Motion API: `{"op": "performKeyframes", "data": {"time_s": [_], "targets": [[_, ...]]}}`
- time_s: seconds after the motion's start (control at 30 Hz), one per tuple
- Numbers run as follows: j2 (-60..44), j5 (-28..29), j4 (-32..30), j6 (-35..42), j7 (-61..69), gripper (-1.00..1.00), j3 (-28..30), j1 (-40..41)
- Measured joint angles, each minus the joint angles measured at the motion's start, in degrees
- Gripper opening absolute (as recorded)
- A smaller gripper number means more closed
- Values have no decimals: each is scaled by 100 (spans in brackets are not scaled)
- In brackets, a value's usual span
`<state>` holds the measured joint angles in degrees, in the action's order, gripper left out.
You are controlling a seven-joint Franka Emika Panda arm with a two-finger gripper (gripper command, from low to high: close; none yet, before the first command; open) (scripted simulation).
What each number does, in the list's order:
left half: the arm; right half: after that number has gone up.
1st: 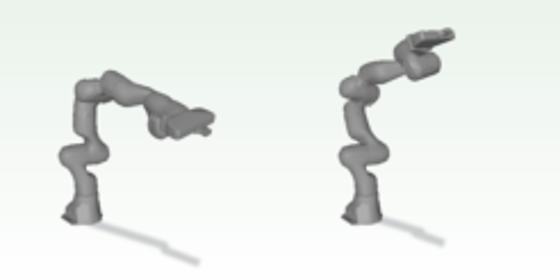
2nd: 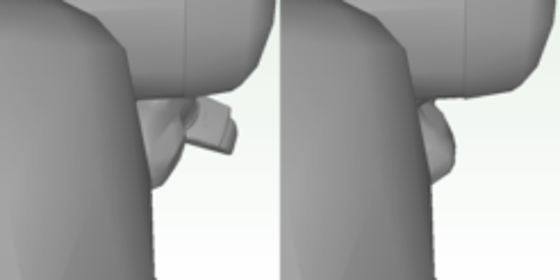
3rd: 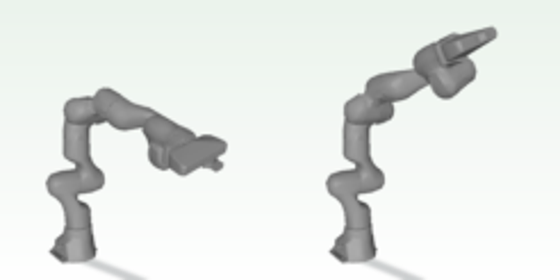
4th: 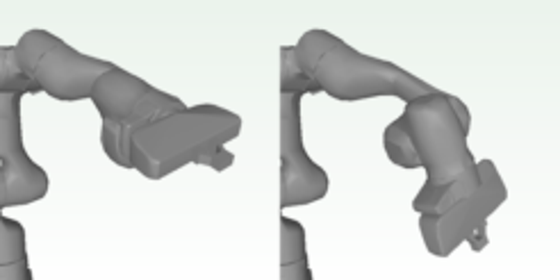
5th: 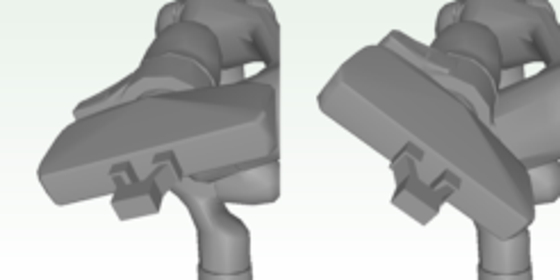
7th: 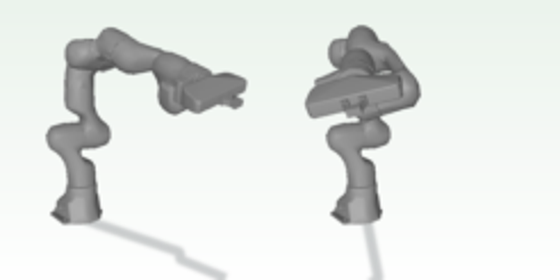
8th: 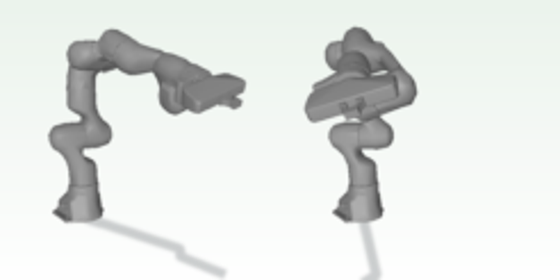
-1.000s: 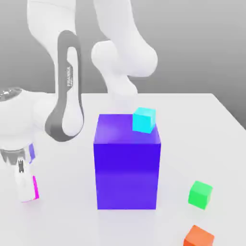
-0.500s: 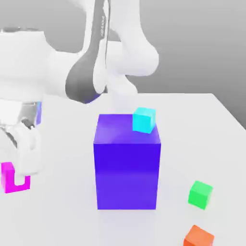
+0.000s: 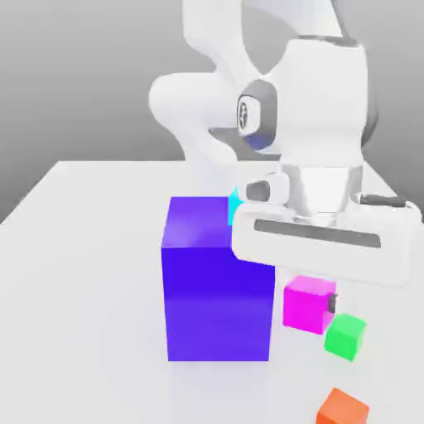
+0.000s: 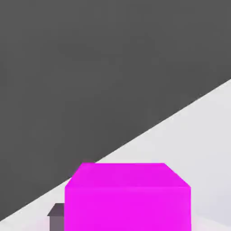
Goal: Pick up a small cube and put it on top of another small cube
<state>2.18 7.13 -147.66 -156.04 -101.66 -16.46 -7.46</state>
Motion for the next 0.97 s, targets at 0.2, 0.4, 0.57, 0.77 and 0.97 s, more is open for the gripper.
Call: {"op": "performKeyframes", "data": {"time_s": [0.2, 0.4, 0.57, 0.77, 0.97], "targets": [[-7, -736, -566, 348, -125, -100, -250, -667], [-170, -680, -542, 273, -221, -100, -211, -648], [-431, -452, -502, 46, -390, -100, -177, -626], [-871, -84, -513, -361, -655, -100, -59, -679], [-1284, 289, -557, -743, -922, 100, 101, -782]]}}
